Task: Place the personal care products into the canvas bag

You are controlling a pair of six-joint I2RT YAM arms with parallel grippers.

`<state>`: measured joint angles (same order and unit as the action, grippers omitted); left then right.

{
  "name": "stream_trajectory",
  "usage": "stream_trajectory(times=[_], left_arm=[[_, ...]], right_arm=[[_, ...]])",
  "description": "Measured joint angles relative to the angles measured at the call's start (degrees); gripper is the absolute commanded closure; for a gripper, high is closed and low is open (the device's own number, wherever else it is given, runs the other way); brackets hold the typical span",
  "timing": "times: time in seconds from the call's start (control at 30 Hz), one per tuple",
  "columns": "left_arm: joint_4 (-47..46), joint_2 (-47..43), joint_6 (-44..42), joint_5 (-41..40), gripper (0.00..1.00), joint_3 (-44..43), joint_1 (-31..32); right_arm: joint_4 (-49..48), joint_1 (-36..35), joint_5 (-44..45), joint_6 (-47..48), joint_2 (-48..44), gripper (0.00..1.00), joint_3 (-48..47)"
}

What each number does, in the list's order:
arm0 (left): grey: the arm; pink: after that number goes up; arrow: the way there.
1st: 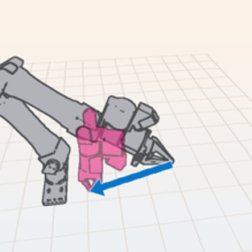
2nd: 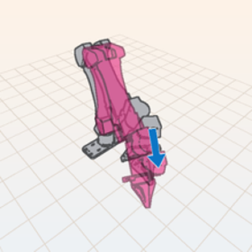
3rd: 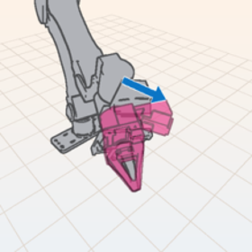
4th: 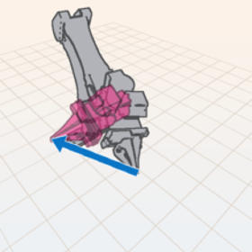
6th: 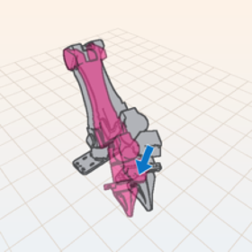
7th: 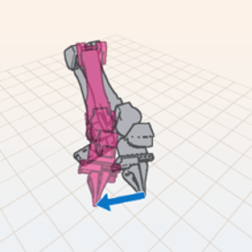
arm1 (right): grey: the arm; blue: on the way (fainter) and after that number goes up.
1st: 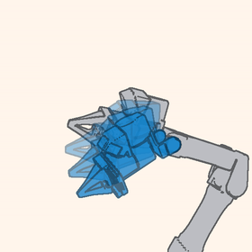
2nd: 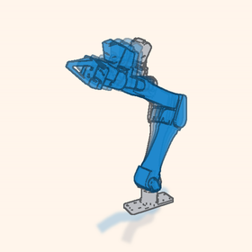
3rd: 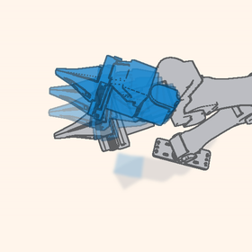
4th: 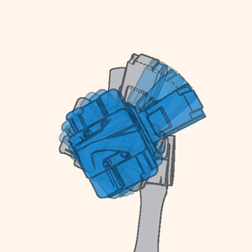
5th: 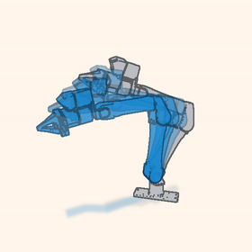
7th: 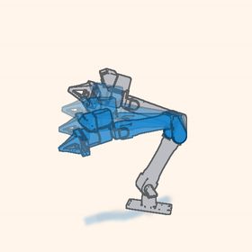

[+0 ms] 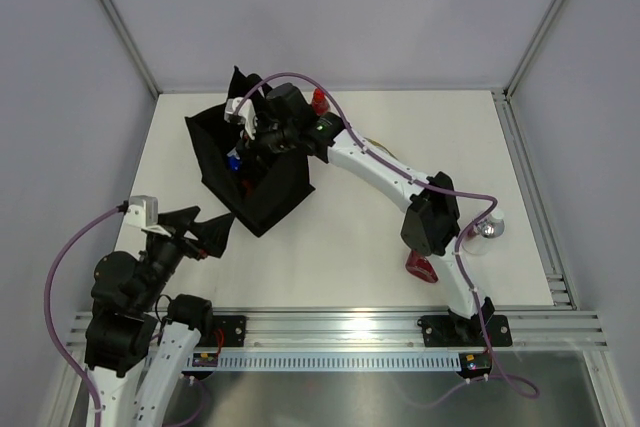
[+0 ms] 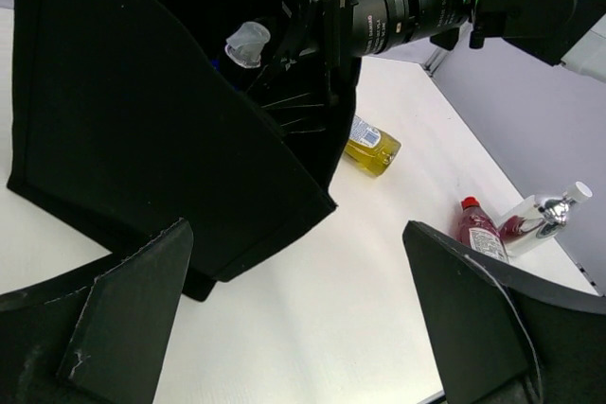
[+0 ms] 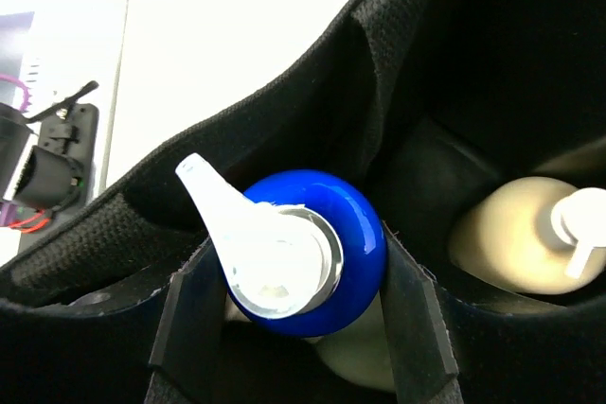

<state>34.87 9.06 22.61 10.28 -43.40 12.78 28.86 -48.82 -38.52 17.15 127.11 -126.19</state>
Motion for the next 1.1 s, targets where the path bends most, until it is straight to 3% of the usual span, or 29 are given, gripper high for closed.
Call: stream_trajectory(times=[0.07, 0.23, 0.4, 0.5, 0.53, 0.63, 0.67, 0.77, 1.1], left_arm=[[0.61, -0.48, -0.48, -0.02, 0.01, -0.02, 0.00], [1.95, -0.83, -1.31, 0.00, 0.01, -0.11, 0.00], [1.97, -1.07, -1.18, 0.09, 0.01, -0.09, 0.00], [1.92, -1.81, -1.11, 0.20, 0.01, -0.09, 0.00], [1.97, -1.97, -1.11, 0.22, 0.01, -0.09, 0.00], [2.10, -2.21, -1.09, 0.22, 0.01, -0.09, 0.00], [2.21, -2.23, -1.05, 0.22, 0.01, -0.09, 0.00], [2.78, -2.23, -0.87, 0.22, 0.01, -0.09, 0.00], [2.62, -1.84, -0.31, 3.96, 0.01, -0.33, 0.00]], right_arm=[[-0.28, 0.00, -0.28, -1.40, 0.02, 0.93, 0.00], [-1.18, -0.44, 4.24, -5.97, 0.15, 0.92, -0.11], [-4.26, -0.96, 8.76, -9.55, 1.29, 0.78, 0.70], [-5.66, -1.05, 10.69, -10.21, 2.67, 0.63, 1.95], [-5.92, -1.05, 11.10, -10.32, 3.19, 0.51, 2.21], [-6.34, -1.18, 12.46, -9.94, 4.39, 0.34, 2.47], [-6.36, -1.18, 12.74, -9.75, 4.76, 0.21, 2.47], [-6.64, -1.16, 12.94, -9.22, 5.09, 0.01, 2.47], [-3.48, -0.33, 7.56, -8.48, 3.87, 0.00, -1.75]])
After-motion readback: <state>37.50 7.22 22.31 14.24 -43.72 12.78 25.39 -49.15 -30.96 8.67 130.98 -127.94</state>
